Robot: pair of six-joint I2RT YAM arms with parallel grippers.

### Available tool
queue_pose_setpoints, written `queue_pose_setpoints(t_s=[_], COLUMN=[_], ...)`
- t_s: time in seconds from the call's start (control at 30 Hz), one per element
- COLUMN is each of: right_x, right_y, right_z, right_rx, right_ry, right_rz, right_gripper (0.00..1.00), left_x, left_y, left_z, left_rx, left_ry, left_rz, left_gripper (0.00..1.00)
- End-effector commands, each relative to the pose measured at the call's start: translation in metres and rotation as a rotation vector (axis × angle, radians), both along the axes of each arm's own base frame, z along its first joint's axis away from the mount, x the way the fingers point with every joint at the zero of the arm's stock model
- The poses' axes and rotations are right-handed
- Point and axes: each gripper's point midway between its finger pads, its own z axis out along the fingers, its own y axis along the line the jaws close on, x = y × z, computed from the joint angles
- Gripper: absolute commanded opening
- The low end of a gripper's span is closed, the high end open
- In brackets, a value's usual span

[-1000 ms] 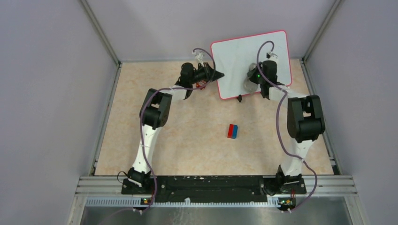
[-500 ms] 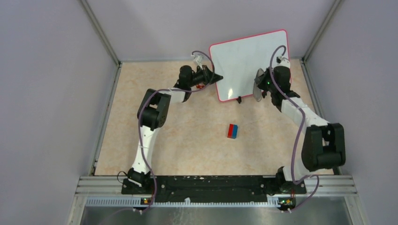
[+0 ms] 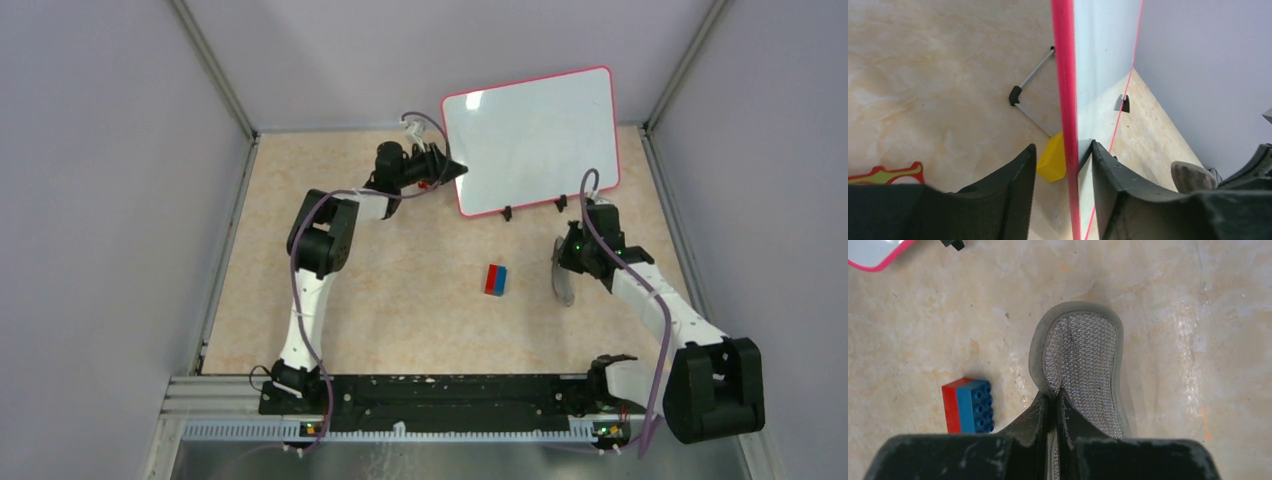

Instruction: Erase the whiteboard

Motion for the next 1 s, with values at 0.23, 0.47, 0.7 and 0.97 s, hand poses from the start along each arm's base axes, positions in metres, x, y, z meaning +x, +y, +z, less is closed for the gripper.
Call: queue_pose_setpoints(t_s=[0.23,0.47,0.7,0.97], right_x=[-0.028,-0.036,-0.046,-0.060], right_y=[0.026,0.033,0.045,0.061], right_z=[-0.009,-0.025,-0.022,0.068], right_rx=[-0.020,-0.083,-0.072,0.076], right_ry=[0.069,0.093,0.095,-0.134], right_rz=[0.153,0.170,0.211,0.262], right_gripper=[0.00,0.01,0.46,0.82], left_x=[-0.014,-0.066,-0.156,-0.248], left_y=[0.029,0.057,0.100,0.142], left_z=[0.028,0.063,0.080,0.157], left_rx=[0.056,0.084,0.168,0.198], left_ry=[-0.060,-0.067,-0.015,-0.087], left_rz=[0.069,0.130,0.185,0.235], left_gripper=[0.92,0.99,0.99,0.99])
